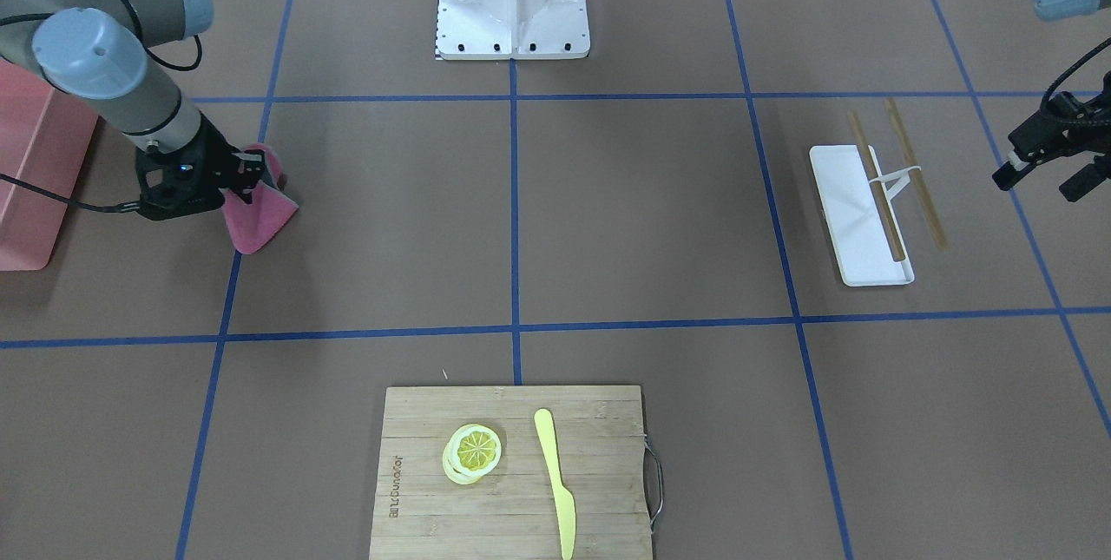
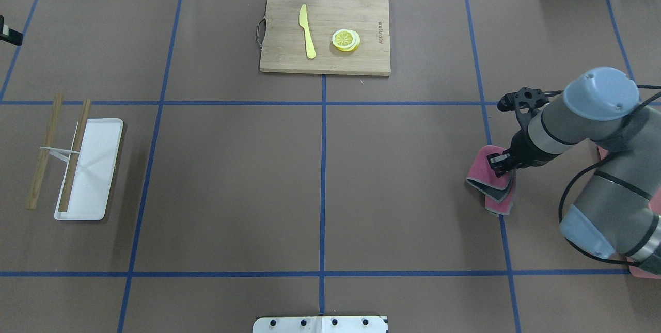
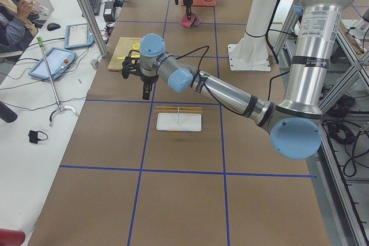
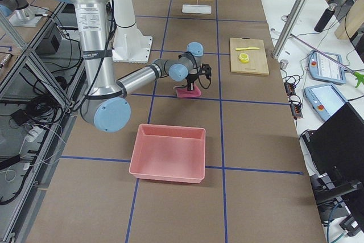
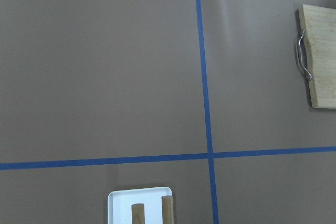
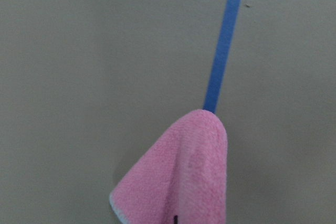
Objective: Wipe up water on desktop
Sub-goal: 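Rub the towel back and forth on the table with the right gripper, then move the towel over the pink bin and open the right gripper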
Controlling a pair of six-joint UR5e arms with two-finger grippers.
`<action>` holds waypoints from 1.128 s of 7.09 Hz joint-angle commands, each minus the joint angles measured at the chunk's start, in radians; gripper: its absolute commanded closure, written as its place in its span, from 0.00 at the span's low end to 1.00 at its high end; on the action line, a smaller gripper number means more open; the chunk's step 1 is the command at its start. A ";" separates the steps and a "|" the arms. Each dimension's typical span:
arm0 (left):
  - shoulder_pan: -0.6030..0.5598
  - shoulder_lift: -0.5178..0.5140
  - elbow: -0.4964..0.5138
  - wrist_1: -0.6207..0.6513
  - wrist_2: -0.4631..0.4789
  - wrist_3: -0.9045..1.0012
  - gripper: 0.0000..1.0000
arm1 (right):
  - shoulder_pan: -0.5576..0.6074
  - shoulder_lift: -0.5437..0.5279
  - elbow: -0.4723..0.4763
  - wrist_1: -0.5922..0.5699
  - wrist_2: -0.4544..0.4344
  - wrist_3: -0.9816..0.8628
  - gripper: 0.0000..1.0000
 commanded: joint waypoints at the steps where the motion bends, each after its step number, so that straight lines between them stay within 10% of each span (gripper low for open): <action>1: -0.011 0.001 -0.001 0.000 -0.008 0.005 0.03 | 0.023 -0.058 0.056 -0.009 0.008 -0.032 1.00; 8: -0.025 0.059 -0.015 -0.009 -0.012 0.027 0.03 | 0.527 -0.390 0.171 -0.015 0.183 -0.561 1.00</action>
